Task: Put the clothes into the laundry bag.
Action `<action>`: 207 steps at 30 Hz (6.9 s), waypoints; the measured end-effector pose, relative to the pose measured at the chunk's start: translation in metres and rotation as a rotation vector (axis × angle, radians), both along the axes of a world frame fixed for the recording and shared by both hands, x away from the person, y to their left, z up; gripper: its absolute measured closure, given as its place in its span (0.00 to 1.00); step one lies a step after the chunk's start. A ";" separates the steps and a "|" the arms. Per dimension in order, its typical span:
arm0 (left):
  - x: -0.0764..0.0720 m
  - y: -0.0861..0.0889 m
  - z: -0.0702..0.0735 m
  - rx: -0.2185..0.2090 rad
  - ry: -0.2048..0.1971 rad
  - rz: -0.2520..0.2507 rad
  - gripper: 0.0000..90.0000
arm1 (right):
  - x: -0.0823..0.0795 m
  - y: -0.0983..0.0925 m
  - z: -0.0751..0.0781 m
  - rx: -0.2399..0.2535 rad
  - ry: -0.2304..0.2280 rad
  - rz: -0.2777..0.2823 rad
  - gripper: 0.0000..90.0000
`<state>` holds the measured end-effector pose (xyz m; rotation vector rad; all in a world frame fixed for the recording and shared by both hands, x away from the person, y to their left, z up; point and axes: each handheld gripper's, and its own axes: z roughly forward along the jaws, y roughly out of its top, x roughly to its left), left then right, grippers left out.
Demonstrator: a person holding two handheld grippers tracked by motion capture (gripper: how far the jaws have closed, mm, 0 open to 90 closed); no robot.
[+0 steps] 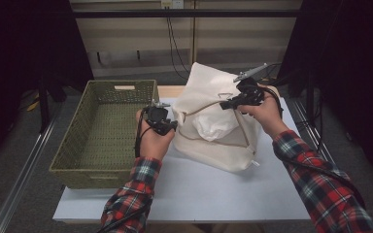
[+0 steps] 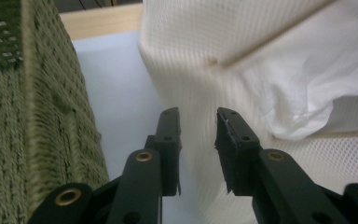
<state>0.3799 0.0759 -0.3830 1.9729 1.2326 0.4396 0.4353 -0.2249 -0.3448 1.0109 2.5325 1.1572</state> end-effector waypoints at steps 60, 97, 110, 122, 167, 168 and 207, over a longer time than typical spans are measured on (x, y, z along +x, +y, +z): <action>0.037 -0.098 -0.080 -0.125 -0.007 -0.171 1.00 | -0.011 -0.006 -0.013 0.048 0.020 0.007 0.96; 0.067 -0.095 -0.074 -0.116 -0.104 -0.102 1.00 | -0.014 -0.008 -0.024 0.041 0.042 -0.005 0.96; 0.055 -0.083 -0.066 -0.117 -0.055 -0.115 0.79 | -0.013 -0.005 -0.030 0.041 0.048 -0.009 0.96; 0.038 -0.077 -0.057 -0.119 -0.019 -0.152 0.69 | -0.014 -0.004 -0.028 0.034 0.043 -0.021 0.96; 0.050 -0.116 -0.091 -0.134 -0.051 -0.163 0.95 | -0.013 -0.012 -0.028 0.056 0.049 -0.023 0.96; 0.051 -0.116 -0.091 -0.141 -0.064 -0.151 0.95 | -0.013 -0.011 -0.029 0.062 0.053 -0.024 0.96; 0.038 -0.087 -0.064 -0.119 -0.064 -0.179 0.59 | -0.016 -0.008 -0.037 0.043 0.057 -0.023 0.96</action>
